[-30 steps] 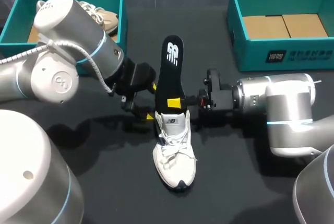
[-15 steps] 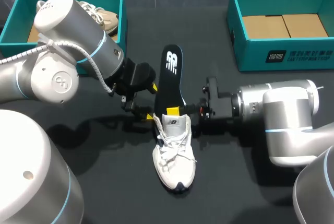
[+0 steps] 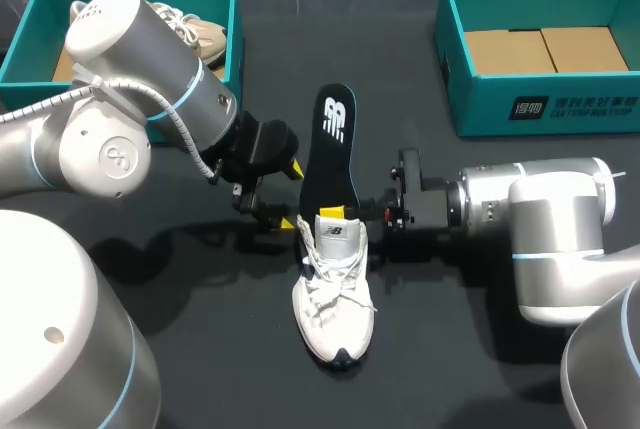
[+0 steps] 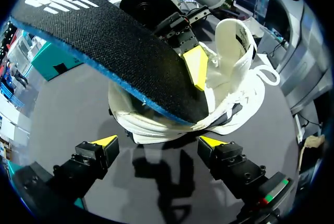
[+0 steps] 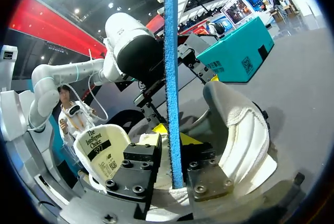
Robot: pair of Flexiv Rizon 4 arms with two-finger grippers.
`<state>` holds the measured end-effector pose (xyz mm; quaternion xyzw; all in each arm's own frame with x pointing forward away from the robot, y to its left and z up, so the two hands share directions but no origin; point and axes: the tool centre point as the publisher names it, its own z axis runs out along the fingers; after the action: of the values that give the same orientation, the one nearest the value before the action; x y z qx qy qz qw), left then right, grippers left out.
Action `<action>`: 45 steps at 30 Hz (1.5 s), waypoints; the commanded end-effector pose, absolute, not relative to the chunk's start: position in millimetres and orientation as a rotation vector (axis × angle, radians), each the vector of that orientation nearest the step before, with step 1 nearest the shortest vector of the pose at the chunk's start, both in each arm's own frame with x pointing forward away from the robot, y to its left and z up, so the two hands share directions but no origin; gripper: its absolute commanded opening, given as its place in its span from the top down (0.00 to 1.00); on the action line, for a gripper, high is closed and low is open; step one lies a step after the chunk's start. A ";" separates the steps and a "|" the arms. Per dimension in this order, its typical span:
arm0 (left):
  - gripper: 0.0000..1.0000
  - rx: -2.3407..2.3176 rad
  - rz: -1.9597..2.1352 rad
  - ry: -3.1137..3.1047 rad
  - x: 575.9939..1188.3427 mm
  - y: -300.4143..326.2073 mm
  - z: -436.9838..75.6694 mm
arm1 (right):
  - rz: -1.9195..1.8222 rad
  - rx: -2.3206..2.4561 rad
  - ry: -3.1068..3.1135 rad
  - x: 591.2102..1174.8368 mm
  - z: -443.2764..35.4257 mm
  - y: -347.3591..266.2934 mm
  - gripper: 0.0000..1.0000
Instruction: Take the shoe out of the shoebox, open the shoe tongue, remove and reinsert the insole, then place the shoe into the shoebox
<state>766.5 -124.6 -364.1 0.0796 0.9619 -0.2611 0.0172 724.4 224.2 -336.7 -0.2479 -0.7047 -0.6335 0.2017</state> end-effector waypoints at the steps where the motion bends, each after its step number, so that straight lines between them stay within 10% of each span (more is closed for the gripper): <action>1: 0.00 0.249 -0.810 2.990 766.5 -124.5 -364.4 | -1.764 -0.674 -1.970 727.3 -337.4 226.3 0.76; 25: 0.00 0.249 -0.810 2.990 766.5 -124.5 -364.4 | -1.764 -0.596 -2.080 751.0 -300.0 231.9 0.70; 32: 0.00 0.249 -0.810 2.990 766.5 -124.5 -364.4 | -1.775 -0.639 -2.067 758.6 -299.3 232.5 1.00; 45: 0.00 0.249 -0.810 2.990 766.5 -124.5 -364.4 | -1.682 -0.801 -2.047 739.6 -328.8 231.4 1.00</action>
<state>766.5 -124.6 -364.1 0.0796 0.9619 -0.2612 0.0172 749.4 227.9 -328.0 -0.2749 -0.7249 -0.6010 0.1940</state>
